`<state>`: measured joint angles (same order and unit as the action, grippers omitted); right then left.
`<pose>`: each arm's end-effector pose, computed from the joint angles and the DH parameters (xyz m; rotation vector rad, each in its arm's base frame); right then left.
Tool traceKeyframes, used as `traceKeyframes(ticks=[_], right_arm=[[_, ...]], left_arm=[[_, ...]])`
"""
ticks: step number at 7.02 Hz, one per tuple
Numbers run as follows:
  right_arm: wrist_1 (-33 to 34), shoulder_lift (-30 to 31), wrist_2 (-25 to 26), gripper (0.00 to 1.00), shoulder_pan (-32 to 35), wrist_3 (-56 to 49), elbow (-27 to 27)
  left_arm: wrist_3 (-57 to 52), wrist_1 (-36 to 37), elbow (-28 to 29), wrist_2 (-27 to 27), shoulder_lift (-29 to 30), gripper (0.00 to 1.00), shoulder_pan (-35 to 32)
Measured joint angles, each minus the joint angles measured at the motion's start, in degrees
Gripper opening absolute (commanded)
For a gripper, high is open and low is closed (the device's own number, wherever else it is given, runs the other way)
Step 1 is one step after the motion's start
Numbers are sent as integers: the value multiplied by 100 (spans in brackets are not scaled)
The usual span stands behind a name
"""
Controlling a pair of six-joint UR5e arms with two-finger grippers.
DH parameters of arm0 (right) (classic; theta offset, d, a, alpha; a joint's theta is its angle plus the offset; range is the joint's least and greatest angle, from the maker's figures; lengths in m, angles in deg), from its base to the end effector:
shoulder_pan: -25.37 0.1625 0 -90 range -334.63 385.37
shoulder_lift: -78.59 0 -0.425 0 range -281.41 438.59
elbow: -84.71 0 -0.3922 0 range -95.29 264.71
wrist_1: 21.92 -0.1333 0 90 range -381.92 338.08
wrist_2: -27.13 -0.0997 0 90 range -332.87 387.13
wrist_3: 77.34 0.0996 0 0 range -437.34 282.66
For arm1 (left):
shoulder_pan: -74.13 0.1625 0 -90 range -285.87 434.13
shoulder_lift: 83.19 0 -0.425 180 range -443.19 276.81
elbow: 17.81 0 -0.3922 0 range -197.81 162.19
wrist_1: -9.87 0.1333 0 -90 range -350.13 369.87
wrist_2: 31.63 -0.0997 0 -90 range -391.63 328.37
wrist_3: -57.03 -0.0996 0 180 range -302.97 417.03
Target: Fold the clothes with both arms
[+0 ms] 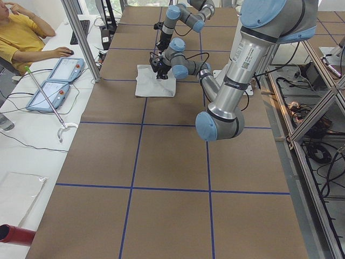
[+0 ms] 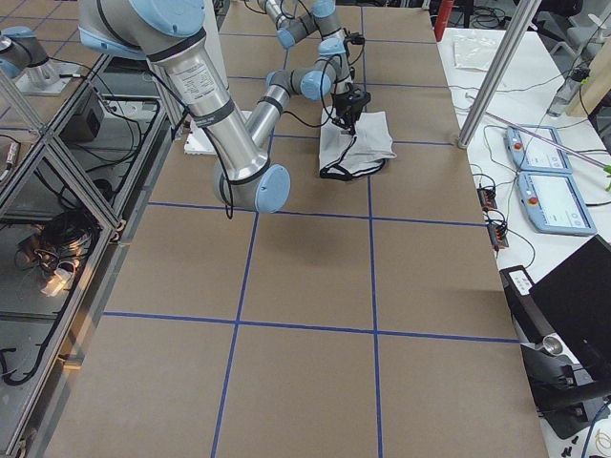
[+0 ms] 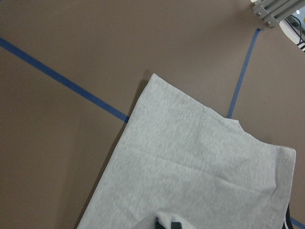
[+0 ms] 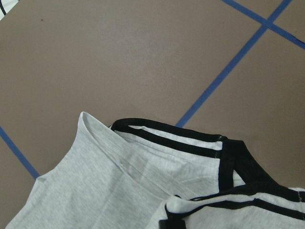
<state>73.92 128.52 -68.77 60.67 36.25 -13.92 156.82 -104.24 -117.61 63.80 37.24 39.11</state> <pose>-0.4781 -0.4893 0.1979 -0.0222 -0.7837 0.9387 0.4590 -0.4729 0.2287 0.1657 1.1357 -0.6433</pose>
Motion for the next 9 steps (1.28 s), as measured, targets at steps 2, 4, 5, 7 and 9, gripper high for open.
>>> traceKeyframes(ticks=[2,4,5,7,9], right_arm=[[-790,-314,-235,97,274,-344,1005],[-1258,-715,-500,100,649,-1062,1973],[-1512,-966,-769,100,976,-1528,2522],[-1732,-1113,-1248,100,1604,-2652,3095],[-1756,-945,-1574,100,1957,-3432,3177]], left_arm=[[-214,-632,999,-5,358,47,-257],[-508,-1227,1828,-19,564,84,-555],[-646,-1527,2258,-21,707,84,-745],[-810,-1707,2566,0,830,84,-1049],[-1339,-1735,2559,284,785,84,-1245]])
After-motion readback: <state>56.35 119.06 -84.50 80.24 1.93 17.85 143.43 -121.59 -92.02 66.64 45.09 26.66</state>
